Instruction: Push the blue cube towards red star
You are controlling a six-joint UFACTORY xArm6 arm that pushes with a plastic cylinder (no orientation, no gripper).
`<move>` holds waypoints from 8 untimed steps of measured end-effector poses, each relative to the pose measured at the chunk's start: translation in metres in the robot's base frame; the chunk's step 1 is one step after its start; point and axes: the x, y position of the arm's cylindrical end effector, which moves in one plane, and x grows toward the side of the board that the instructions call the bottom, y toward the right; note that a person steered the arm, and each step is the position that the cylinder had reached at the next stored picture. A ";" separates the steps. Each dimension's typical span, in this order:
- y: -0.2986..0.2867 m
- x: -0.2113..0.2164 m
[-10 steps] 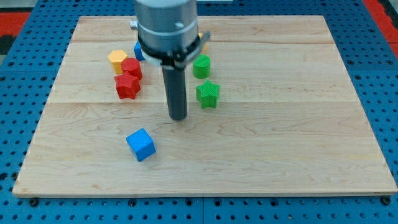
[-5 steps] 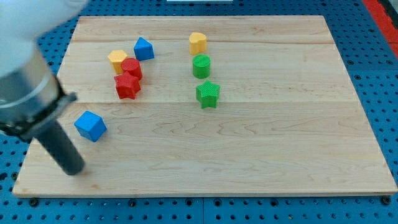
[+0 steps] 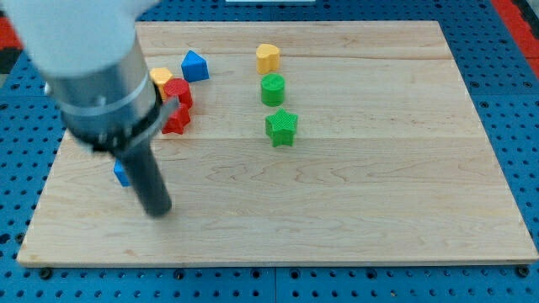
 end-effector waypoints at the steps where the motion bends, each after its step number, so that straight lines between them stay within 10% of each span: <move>1: -0.068 -0.017; 8: -0.066 -0.136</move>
